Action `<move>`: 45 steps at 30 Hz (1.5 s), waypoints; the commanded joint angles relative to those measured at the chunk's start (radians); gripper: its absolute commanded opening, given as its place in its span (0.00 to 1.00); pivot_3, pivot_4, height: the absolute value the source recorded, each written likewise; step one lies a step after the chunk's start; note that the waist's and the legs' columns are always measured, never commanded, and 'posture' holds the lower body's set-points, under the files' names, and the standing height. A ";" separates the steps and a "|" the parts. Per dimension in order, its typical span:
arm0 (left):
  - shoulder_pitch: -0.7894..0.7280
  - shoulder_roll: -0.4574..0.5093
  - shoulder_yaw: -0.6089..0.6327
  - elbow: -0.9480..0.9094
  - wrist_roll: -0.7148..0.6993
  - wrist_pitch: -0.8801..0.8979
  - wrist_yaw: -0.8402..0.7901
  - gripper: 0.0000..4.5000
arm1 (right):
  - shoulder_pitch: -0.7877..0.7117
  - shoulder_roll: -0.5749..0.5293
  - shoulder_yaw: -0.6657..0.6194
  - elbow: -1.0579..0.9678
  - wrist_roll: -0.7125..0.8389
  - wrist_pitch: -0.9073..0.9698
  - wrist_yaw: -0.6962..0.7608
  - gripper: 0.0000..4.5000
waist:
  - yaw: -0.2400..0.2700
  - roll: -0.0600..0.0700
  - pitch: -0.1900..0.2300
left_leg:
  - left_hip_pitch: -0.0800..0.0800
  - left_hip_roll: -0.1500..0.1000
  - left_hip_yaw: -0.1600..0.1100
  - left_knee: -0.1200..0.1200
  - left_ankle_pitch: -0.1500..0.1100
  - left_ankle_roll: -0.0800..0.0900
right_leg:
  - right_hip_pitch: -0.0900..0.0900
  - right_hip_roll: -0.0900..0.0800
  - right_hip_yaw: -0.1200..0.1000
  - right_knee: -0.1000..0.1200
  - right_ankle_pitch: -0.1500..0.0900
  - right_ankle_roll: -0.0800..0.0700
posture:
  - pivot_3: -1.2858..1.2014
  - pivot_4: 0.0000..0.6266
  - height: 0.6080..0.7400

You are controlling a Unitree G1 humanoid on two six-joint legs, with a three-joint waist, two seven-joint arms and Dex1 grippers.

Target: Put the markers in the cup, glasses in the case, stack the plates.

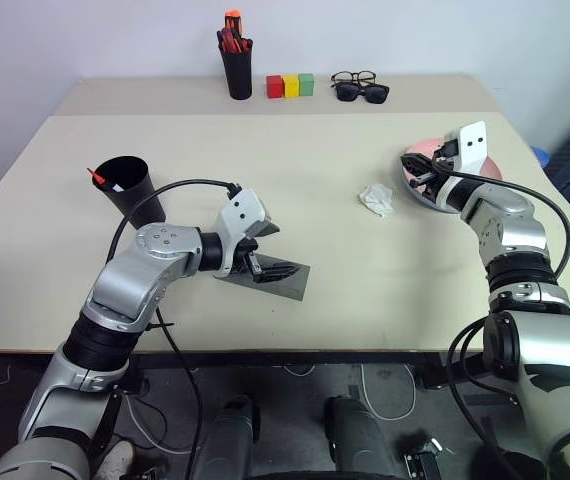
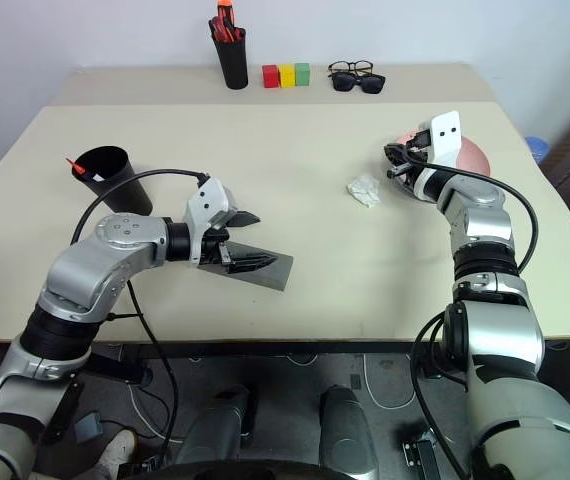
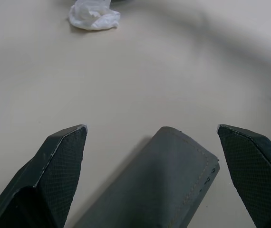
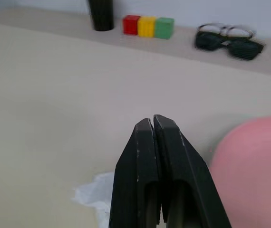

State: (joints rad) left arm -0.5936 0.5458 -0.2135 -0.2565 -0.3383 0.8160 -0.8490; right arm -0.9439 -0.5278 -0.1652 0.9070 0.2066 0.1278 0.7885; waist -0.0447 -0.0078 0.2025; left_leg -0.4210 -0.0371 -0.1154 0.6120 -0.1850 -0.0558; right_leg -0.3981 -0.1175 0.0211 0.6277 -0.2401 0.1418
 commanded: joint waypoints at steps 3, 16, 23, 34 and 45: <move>0.005 0.002 0.015 -0.033 -0.015 -0.003 0.008 1.00 | 0.053 0.009 0.037 -0.074 -0.016 -0.006 0.053 0.40 | 0.000 0.000 0.000 | 0.000 0.000 0.000 0.000 0.000 0.000 | 0.000 0.000 0.000 0.000 0.000 0.000 | 0.52 0.24 1.00; 0.011 0.020 0.017 -0.049 -0.022 0.011 0.011 1.00 | 0.099 0.050 0.114 -0.023 -0.133 -0.213 -0.051 0.73 | -0.001 0.000 0.000 | 0.000 0.000 0.000 0.000 0.000 0.000 | 0.000 0.000 0.000 0.001 0.000 0.000 | 0.52 0.24 1.00; 0.020 0.034 0.030 -0.080 -0.035 0.038 0.032 1.00 | 0.029 0.083 0.138 0.165 -0.204 -0.313 -0.168 0.73 | -0.003 0.000 0.000 | 0.000 0.000 0.000 0.000 0.000 0.000 | -0.001 0.000 0.000 0.001 0.000 0.000 | 0.52 0.24 1.00; 0.045 0.047 0.041 -0.115 -0.055 0.063 0.072 1.00 | -0.054 0.093 0.124 0.289 -0.228 -0.374 -0.270 0.01 | -0.003 0.000 0.000 | 0.000 0.000 0.000 -0.001 0.000 -0.001 | -0.001 0.000 0.000 0.001 0.000 0.000 | 0.52 0.24 1.00; 0.037 0.021 0.027 -0.090 -0.054 0.044 0.081 1.00 | -0.085 0.056 0.047 0.251 -0.166 -0.380 -0.267 0.01 | -0.003 0.000 0.000 | 0.000 0.000 0.000 0.000 0.000 -0.001 | -0.001 0.000 0.000 0.001 0.000 0.000 | 0.52 0.24 1.00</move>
State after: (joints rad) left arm -0.5452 0.5716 -0.2009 -0.3334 -0.3842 0.8804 -0.7670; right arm -0.9738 -0.4442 -0.0784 1.2023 0.0030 -0.2346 0.5228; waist -0.0474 -0.0076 0.2027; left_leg -0.4206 -0.0371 -0.1155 0.6116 -0.1846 -0.0564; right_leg -0.3987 -0.1173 0.0217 0.6284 -0.2401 0.1414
